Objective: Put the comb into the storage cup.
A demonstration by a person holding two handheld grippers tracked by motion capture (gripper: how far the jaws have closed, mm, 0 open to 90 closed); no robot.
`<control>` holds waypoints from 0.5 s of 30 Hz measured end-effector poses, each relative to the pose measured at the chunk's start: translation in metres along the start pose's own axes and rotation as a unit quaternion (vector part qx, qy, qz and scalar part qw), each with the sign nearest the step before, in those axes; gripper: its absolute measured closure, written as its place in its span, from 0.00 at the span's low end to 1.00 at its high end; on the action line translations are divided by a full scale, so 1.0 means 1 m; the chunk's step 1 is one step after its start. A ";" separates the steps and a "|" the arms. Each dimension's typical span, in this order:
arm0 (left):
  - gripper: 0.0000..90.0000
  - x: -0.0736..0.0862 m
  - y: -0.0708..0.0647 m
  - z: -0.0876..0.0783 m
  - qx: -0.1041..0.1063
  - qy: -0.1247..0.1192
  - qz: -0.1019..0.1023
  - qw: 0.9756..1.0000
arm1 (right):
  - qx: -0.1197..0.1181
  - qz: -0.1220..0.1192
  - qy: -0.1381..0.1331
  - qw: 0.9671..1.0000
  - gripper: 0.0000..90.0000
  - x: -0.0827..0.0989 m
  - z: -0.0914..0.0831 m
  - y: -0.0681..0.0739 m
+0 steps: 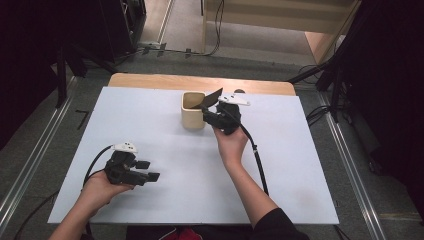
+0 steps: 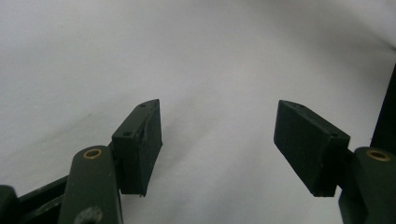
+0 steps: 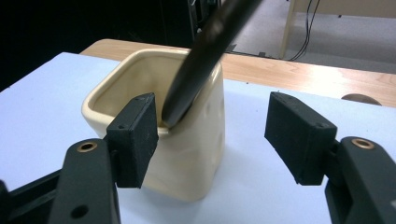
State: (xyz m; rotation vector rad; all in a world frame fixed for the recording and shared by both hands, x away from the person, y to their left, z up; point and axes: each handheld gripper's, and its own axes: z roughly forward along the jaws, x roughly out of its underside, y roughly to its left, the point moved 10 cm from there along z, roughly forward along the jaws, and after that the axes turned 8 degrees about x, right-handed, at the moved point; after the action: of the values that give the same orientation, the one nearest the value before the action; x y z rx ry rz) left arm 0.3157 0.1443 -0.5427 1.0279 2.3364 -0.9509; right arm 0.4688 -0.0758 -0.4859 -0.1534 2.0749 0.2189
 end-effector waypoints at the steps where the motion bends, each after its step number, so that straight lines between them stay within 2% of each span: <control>1: 0.37 0.000 0.000 0.000 0.000 0.001 0.000 1.000 | 0.000 0.000 0.001 1.000 0.36 0.001 -0.001 0.000; 4: 0.37 0.000 0.000 0.000 0.000 -0.002 -0.001 1.000 | -0.003 0.003 -0.001 1.000 0.36 0.004 -0.004 -0.001; 15: 0.37 -0.001 0.000 -0.001 -0.002 -0.002 0.000 1.000 | -0.011 -0.012 0.001 1.000 0.36 0.018 -0.023 -0.003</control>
State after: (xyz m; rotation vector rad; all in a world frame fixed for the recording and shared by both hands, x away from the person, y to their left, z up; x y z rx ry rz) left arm 0.3160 0.1451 -0.5414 1.0223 2.3336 -0.9485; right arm 0.4414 -0.0845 -0.4908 -0.1925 2.0729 0.2263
